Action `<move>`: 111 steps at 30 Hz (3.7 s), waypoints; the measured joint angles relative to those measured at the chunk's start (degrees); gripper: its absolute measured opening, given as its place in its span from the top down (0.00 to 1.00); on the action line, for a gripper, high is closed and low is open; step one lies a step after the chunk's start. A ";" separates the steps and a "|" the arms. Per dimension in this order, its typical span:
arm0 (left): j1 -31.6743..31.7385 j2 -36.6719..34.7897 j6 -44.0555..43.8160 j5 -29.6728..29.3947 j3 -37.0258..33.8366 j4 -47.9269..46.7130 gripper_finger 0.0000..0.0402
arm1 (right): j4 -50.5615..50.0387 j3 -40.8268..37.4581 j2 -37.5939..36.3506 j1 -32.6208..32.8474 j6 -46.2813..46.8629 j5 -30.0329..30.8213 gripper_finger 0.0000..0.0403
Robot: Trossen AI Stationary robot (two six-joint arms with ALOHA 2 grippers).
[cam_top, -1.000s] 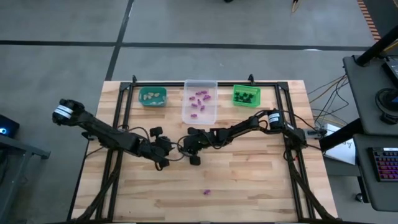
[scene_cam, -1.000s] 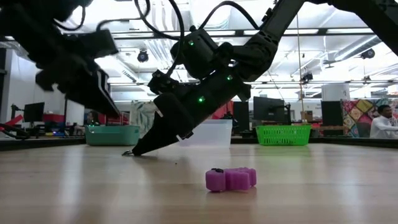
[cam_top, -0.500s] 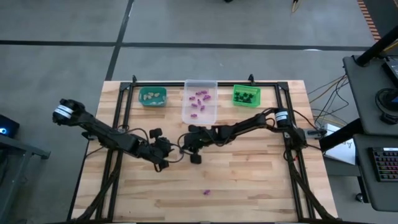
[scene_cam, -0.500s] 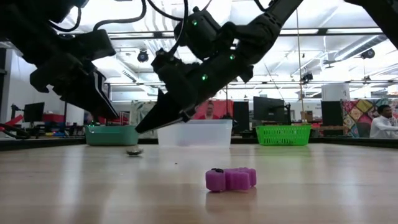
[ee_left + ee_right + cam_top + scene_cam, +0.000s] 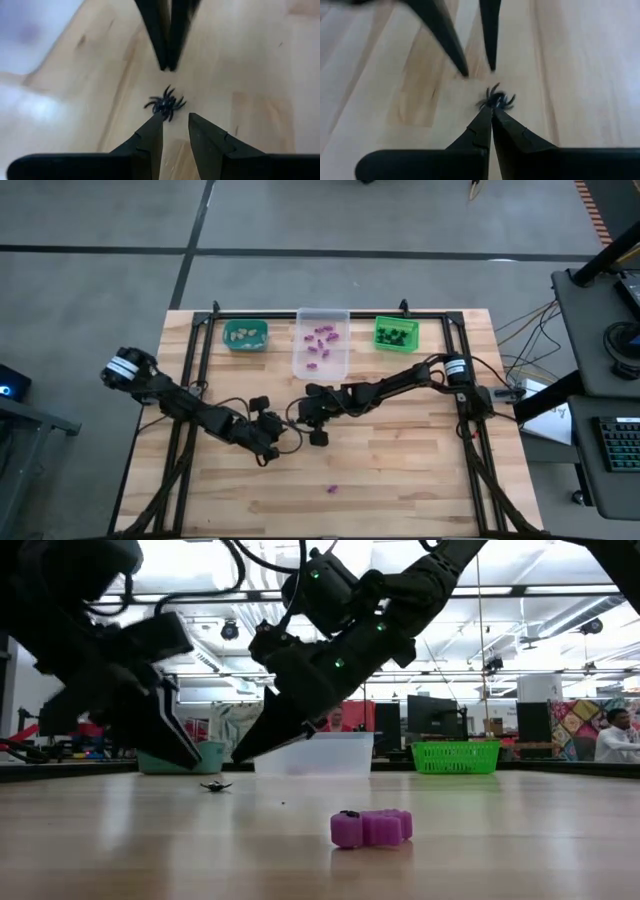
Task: Sort Halloween decoration
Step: Put the black spider toy into the green bin
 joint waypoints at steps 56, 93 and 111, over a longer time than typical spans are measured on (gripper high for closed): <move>-0.72 -5.15 -1.49 -1.51 -0.01 -6.51 0.81 | 12.16 0.96 9.05 0.91 1.84 6.19 0.56; -0.76 -21.92 6.82 -19.63 -0.01 -5.73 0.81 | 5.41 2.42 2.73 0.45 2.30 5.77 0.56; -0.81 -10.54 5.76 -21.46 4.73 -4.38 0.81 | 7.52 2.71 7.72 0.75 2.87 7.52 0.45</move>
